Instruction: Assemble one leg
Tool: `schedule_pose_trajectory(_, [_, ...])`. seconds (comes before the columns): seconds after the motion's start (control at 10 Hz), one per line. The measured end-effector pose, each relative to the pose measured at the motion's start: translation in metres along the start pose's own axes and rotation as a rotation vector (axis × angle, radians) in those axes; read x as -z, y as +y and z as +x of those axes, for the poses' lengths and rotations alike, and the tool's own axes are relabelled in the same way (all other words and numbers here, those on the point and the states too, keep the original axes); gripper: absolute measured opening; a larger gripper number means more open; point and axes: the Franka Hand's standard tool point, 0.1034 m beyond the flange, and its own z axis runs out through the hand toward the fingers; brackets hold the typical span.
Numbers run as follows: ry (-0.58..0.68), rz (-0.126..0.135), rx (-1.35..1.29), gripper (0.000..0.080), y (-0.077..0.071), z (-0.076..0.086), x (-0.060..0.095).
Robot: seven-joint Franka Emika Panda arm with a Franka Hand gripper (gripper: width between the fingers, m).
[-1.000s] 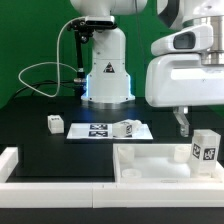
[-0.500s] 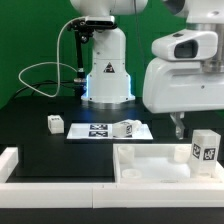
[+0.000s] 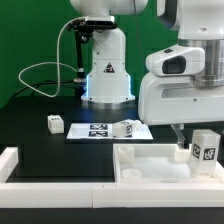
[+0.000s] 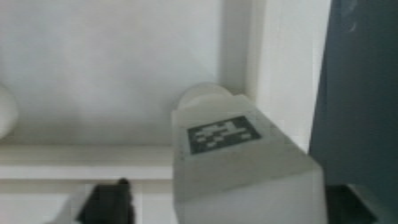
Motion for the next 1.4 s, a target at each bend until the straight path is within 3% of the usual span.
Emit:
schedule_pose_trajectory(0.1, [0.000,0.000,-0.066,0.0311,-0.0001,0.0000,0.0000])
schedule_pose_trajectory(0.2, [0.000,0.000,-0.113,0.0284,-0.0001,0.0000,0.0000])
schedule_pose_trajectory(0.5, [0.007,-0.001,-0.363,0.0284,0.0006,0.0008,-0.0010])
schedule_pose_trajectory(0.8, [0.040,0.003,-0.775,0.0285,0.0016,0.0028,-0.0008])
schedule_pose_trajectory(1.1, [0.081,0.053,-1.339,0.0285,-0.0003,0.0026,-0.0018])
schedule_pose_trajectory(1.2, [0.099,0.078,-1.417,0.0285,-0.0007,0.0009,-0.0019])
schedule_pose_trajectory(1.4, [0.101,0.076,-1.376,0.0286,-0.0006,0.0002,-0.0023])
